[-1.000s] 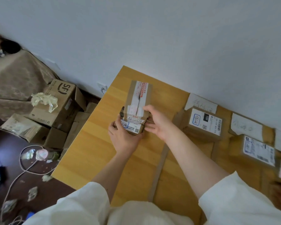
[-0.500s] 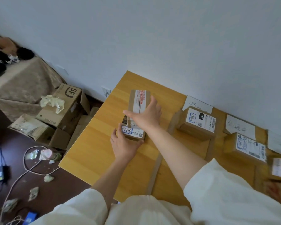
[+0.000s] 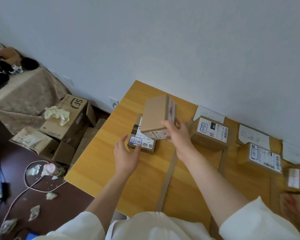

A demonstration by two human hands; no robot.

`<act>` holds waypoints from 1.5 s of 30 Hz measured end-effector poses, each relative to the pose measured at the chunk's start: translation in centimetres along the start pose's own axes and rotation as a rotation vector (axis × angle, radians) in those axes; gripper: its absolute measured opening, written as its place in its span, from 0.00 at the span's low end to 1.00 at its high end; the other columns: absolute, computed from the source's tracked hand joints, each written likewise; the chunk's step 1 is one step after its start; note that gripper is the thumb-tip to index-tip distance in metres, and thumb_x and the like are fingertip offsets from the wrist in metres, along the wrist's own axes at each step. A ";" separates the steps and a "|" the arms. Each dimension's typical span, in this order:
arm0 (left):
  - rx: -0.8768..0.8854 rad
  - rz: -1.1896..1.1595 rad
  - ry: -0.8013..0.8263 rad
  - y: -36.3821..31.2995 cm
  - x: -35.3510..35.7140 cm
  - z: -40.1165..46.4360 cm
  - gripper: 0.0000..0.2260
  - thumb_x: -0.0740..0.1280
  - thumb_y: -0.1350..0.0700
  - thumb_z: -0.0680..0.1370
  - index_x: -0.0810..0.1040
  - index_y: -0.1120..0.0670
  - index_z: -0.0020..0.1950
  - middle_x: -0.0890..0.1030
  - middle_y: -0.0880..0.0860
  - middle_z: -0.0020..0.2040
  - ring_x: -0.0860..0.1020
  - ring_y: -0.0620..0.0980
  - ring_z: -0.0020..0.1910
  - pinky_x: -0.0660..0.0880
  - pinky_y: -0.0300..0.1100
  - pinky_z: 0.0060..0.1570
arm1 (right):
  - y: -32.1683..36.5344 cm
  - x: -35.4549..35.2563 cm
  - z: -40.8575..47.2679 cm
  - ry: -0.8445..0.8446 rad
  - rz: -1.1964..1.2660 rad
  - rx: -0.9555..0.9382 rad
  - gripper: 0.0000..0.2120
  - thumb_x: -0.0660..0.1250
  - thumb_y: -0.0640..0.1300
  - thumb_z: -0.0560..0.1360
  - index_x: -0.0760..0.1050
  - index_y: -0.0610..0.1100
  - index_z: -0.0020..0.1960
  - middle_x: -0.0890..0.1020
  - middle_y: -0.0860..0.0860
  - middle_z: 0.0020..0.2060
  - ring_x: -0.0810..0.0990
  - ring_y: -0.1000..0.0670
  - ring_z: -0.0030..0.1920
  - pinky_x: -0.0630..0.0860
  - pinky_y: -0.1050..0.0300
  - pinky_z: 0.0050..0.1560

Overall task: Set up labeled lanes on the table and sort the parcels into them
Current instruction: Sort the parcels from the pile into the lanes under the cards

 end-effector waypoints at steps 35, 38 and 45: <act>-0.082 -0.522 0.622 -8.3 7.4 -4.6 0.30 0.67 0.37 0.71 0.71 0.50 0.68 0.83 0.50 0.58 0.81 0.49 0.57 0.75 0.55 0.62 | -8.5 -7.3 -4.5 0.222 0.934 0.412 0.31 0.58 0.60 0.70 0.77 0.40 0.63 0.81 0.39 0.55 0.77 0.41 0.53 0.78 0.50 0.48; -0.122 -0.550 0.605 -8.1 7.7 -4.4 0.28 0.69 0.40 0.72 0.71 0.51 0.69 0.84 0.51 0.56 0.82 0.51 0.55 0.77 0.54 0.58 | -9.5 -8.0 -4.8 0.156 0.816 0.451 0.27 0.56 0.59 0.76 0.76 0.41 0.63 0.79 0.38 0.60 0.77 0.39 0.61 0.75 0.43 0.60; -0.126 -0.466 0.634 -8.9 8.7 -4.9 0.29 0.71 0.43 0.70 0.69 0.49 0.69 0.85 0.50 0.53 0.83 0.49 0.53 0.79 0.48 0.51 | -9.4 -10.4 -5.1 0.035 0.630 0.372 0.22 0.64 0.59 0.75 0.76 0.46 0.63 0.84 0.43 0.56 0.81 0.43 0.59 0.77 0.46 0.55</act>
Point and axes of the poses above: each hand's wrist, its own z-axis towards the middle knuckle, its own x-axis out of the palm, y = z × x, the point moved 5 cm from there along z, towards the middle knuckle
